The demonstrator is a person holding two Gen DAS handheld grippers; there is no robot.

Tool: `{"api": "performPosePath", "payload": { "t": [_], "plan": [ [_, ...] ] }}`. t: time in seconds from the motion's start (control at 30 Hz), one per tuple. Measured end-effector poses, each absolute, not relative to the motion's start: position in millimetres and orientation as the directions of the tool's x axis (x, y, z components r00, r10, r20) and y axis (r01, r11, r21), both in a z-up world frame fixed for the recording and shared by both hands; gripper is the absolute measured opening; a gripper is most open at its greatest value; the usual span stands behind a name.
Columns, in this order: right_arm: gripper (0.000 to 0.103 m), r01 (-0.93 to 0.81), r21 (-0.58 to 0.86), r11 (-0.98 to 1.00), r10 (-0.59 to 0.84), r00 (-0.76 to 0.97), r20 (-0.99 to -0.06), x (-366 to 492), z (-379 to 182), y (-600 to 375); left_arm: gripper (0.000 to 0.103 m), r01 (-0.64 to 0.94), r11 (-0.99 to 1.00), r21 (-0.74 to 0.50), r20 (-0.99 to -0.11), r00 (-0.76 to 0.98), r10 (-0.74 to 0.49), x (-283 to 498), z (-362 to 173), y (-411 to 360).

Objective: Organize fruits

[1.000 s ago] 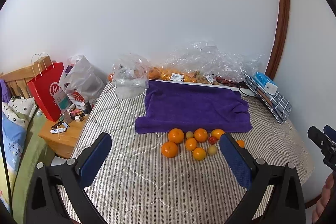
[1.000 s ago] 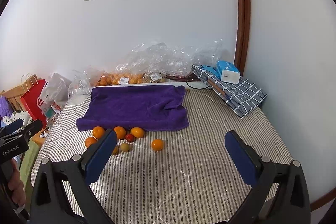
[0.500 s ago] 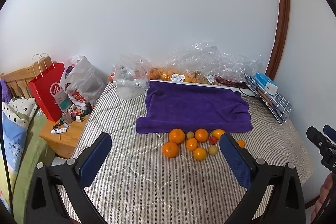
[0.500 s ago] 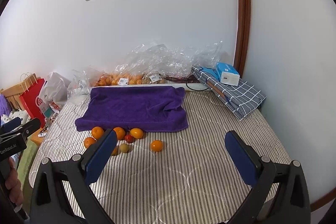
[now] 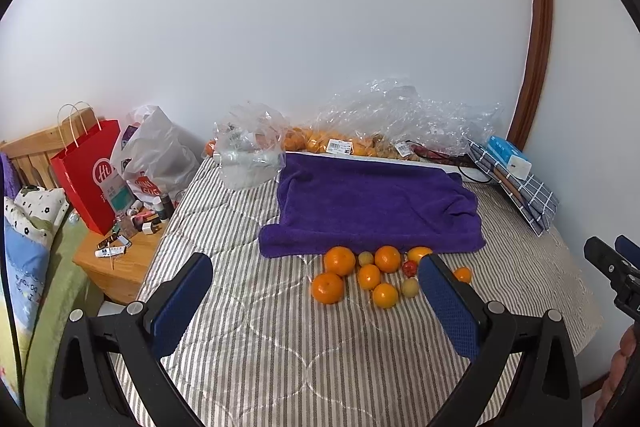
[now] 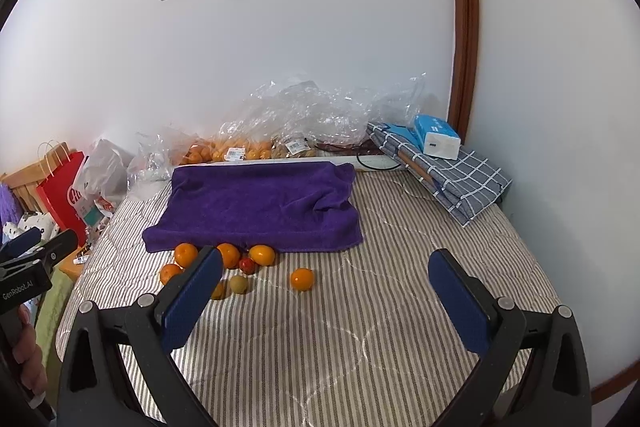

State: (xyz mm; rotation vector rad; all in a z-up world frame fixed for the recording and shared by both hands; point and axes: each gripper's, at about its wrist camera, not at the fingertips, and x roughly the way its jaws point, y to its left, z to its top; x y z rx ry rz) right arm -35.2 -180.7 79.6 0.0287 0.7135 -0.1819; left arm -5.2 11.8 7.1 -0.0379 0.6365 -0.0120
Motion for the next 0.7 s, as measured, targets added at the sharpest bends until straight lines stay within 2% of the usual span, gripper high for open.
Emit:
{"api": "performPosePath", "payload": {
  "t": [0.47,0.63,0.7],
  "plan": [
    [0.098,0.119,-0.034,0.992,-0.109,0.712,-0.694,1.2,40.2,-181.2,0.103,-0.003,1.0,0.008,-0.602,0.799,0.007,31.2,-17.4,34.4],
    [0.094,0.118,0.001,0.993,-0.079,0.669,-0.739,21.7,12.4,-187.0,0.103,-0.019,0.998,0.06,-0.614,0.787,0.052,44.1,-32.9,42.8],
    [0.09,0.117,0.004,0.993,-0.075,0.662,-0.746,27.5,3.1,-188.2,0.103,-0.024,0.997,0.069,-0.63,0.774,0.062,50.5,-41.6,45.6]
  ]
}}
